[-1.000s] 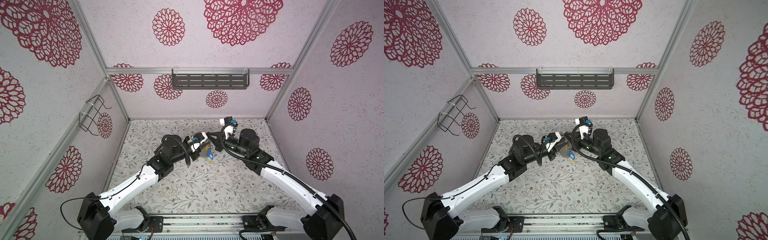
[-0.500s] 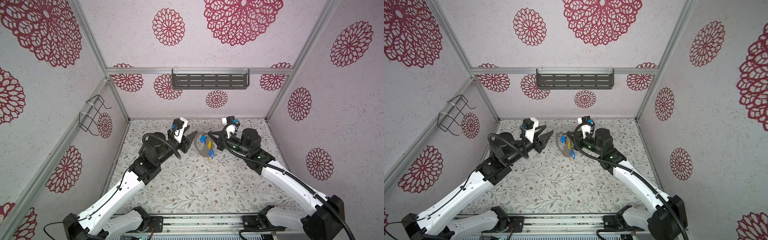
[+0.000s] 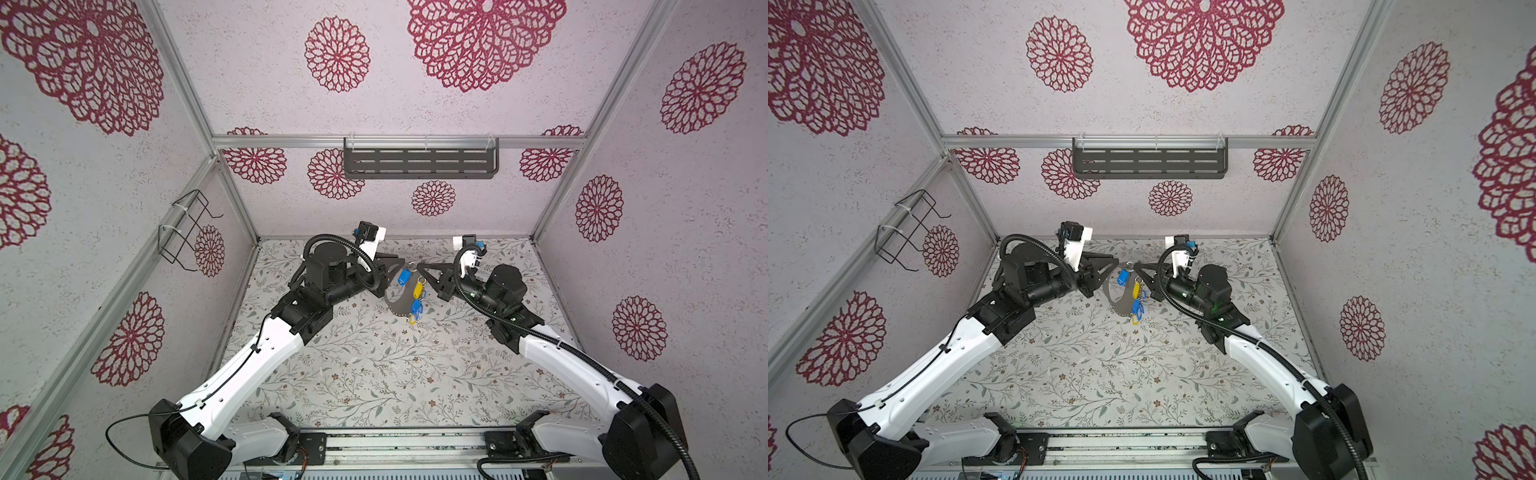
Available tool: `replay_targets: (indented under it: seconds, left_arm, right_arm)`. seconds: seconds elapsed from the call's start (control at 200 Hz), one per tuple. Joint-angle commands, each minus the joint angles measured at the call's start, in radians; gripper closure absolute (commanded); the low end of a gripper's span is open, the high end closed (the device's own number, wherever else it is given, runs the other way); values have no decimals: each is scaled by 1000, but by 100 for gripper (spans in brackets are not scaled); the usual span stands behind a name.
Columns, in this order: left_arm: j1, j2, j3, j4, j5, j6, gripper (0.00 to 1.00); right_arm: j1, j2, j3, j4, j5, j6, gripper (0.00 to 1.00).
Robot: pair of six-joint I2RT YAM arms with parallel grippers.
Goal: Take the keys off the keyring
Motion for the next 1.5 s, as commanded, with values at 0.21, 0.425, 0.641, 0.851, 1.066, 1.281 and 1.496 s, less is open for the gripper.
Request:
replay_targets:
  seconds: [0.21,0.425,0.641,0.851,1.066,1.281,1.496]
  left_arm:
    - [5,44,8,27,75,-26,72]
    - [8,70,21,38,95,-39,78]
    - [8,78,21,47,97,-48,84]
    - [10,78,22,58,101,-55,87]
    - [10,87,26,43,107,-56,100]
    - [10,89,74,-109,76,34,100]
    - [13,120,251,-433,49,292,100]
  right_arm:
    - [-10,11,40,165,-84,93,100]
    - [-10,7,50,130,-95,68,100]
    - [-8,12,56,113,-112,56,100]
    - [-7,12,53,99,-124,43,100]
    - [-6,11,59,49,-123,10,100]
    - [-10,-9,101,-213,-46,-151,98]
    - [-58,-48,282,-672,-10,-465,72]
